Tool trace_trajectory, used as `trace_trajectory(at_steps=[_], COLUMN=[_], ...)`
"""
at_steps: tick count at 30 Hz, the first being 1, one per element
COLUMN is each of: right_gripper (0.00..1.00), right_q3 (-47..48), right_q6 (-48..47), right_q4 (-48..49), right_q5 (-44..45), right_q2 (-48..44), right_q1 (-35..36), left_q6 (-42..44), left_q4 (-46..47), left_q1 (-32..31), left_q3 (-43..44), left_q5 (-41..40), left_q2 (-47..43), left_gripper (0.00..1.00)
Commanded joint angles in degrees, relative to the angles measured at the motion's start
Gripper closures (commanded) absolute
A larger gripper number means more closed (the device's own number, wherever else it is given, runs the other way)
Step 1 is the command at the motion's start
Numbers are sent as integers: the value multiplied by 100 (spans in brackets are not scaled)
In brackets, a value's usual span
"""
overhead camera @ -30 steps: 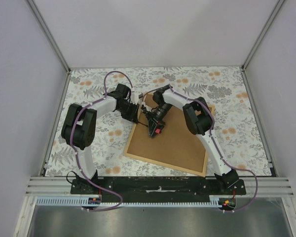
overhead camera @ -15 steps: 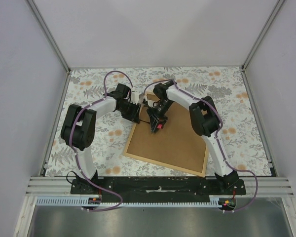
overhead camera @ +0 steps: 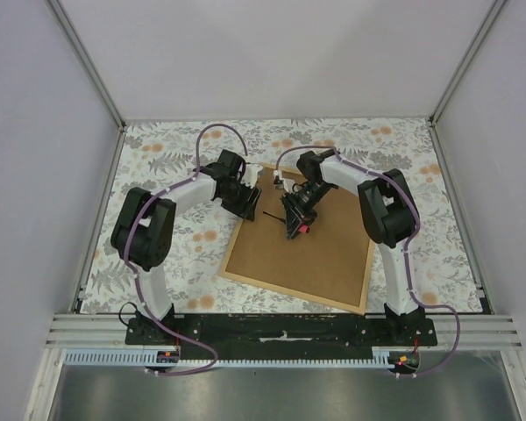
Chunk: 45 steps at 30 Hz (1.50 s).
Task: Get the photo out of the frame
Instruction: Release the photo frame item from the photo frame, then adjust the photo frame item on the photo frame.
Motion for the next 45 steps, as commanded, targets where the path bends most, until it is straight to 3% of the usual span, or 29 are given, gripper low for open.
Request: trace_trajectory(at_steps=[1,6,15,19,22,31,45], right_gripper=[100,100,100,100,100,100,100], right_q3=[-10,-89,-125,-125,-134,-63,24], right_q6=[17,17,17,17,26,-45,-176], right_q4=[431,501,528,536,545,422,238], right_q5=[147,209,200,235,244,-195,-687], right_q2=[131,79,61,52,70,193,254], right_q1=[35,35,35,35,35,35,26], left_q6=[213,239,204,204,169,81,-543], left_q4=[61,52,96,96,79,315,1159], left_q1=[-229,-247,-247,-238,-159,631,965], left_q3=[230,265,318,283,222,-59,-596], left_q5=[-496,-725,-813,-778,-568,1453,2367], left_q2=[164,225,357,314,278,375,682], left_gripper=[42,53,65,79,97,98,98])
